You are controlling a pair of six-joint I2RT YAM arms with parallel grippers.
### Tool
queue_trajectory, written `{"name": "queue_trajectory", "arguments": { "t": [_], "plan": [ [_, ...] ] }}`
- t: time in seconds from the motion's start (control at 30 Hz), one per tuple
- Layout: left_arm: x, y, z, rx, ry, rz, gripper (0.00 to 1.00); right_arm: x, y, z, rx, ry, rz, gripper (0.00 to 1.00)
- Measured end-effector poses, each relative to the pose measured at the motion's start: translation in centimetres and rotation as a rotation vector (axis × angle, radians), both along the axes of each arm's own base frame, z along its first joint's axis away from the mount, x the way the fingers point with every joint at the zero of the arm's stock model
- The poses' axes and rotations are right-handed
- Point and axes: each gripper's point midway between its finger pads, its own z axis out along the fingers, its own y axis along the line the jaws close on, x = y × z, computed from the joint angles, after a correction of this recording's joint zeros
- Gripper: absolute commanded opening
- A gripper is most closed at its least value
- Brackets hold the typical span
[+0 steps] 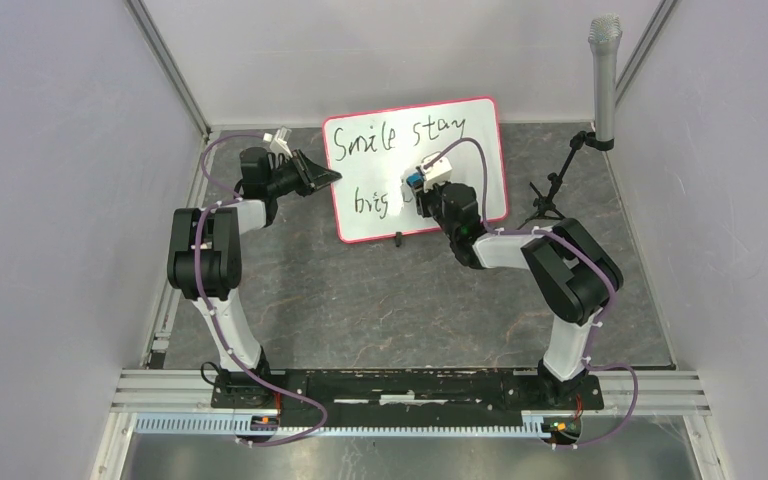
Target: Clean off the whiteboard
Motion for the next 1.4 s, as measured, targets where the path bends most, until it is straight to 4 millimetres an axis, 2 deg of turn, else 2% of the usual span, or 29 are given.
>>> {"name": "queue_trajectory", "arguments": {
  "t": [0.2,0.3,0.4,0.63,0.73,0.9,1.0,1.27,1.4],
  "plan": [
    [-0.1,-0.1,0.0,-0.001,0.000,-0.004,0.34,0.2,-0.1,-0.6,-0.011,0.000,-0.012,0.36],
    [0.0,-0.1,0.0,0.000,0.002,0.000,0.36,0.2,-0.1,-0.6,-0.016,-0.001,-0.015,0.30],
    [0.0,-0.1,-0.1,0.001,0.002,0.000,0.30,0.1,-0.1,-0.7,-0.025,-0.002,-0.017,0.19],
    [0.2,0.0,-0.1,0.014,-0.008,0.008,0.15,0.1,0.8,-0.5,-0.036,-0.025,-0.033,0.01],
    [0.2,0.0,-0.2,0.032,-0.019,0.009,0.10,-0.3,2.6,-0.6,-0.036,-0.030,-0.011,0.00],
    [0.1,0.0,-0.2,0.075,-0.036,0.014,0.03,-1.9,8.0,-0.9,-0.040,-0.028,0.075,0.00],
    [-0.1,0.0,-0.2,0.096,-0.044,0.012,0.02,-2.9,9.4,-1.7,-0.054,-0.007,0.103,0.00],
    [0.1,0.0,-0.4,0.128,-0.049,0.023,0.02,-2.2,8.5,-1.6,-0.069,0.015,0.080,0.00],
    [0.2,0.1,-0.5,0.136,-0.044,0.029,0.02,-0.4,5.2,-0.7,-0.065,0.012,0.011,0.00]
  ]
}}
